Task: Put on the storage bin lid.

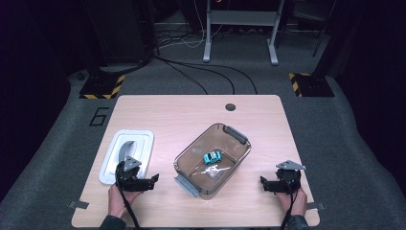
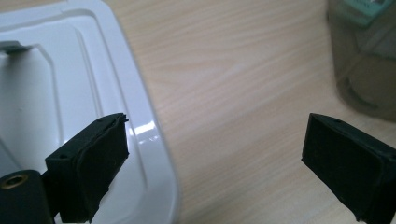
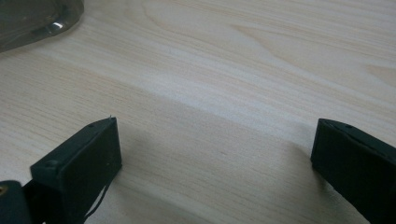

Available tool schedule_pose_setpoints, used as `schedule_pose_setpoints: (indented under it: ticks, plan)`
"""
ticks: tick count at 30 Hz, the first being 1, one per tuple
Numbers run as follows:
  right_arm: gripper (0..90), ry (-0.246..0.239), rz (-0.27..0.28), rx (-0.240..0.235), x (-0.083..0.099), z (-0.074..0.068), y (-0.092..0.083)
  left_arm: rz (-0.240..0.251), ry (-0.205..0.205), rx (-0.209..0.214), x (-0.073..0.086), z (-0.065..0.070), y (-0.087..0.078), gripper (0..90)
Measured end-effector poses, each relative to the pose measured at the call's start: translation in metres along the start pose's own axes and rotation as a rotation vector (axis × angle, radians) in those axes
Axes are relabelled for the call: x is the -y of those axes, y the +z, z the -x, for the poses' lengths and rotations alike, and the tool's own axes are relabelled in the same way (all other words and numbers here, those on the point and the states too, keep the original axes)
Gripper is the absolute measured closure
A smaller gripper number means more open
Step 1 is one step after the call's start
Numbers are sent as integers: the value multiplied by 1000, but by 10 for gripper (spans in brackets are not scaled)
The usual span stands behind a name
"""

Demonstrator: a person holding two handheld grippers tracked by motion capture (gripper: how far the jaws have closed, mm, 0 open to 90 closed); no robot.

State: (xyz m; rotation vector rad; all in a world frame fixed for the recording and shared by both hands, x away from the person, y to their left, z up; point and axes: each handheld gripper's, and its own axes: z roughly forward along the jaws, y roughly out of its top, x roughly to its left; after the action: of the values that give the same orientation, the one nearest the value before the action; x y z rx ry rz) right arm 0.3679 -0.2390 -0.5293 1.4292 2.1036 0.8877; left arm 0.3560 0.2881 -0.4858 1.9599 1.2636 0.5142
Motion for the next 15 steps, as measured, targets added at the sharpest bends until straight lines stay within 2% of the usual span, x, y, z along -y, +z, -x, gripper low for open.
schedule_pose_setpoints:
  ticks: [2, 3, 6, 10, 14, 15]
  plan:
    - [16, 0, 1, -1, 0, 0, 0, 8, -9, -6, -2, -3, -1, 48]
    - [27, -2, 3, -5, 0, 0, 0, 20, -37, -34, -6, -9, -2, 20]
    - [37, -6, 8, -10, 0, 0, 0, 27, -65, -70, -10, -17, 0, 2]
    - [35, -4, 6, -10, 0, 0, 0, 17, -81, -91, -15, -27, 2, 1]
    - [31, -5, 5, -10, 0, 0, 0, 5, -116, -133, -22, -48, 6, 0]
    - [31, -5, 5, -10, 0, 0, 0, 5, -116, -133, -22, -48, 6, 0]
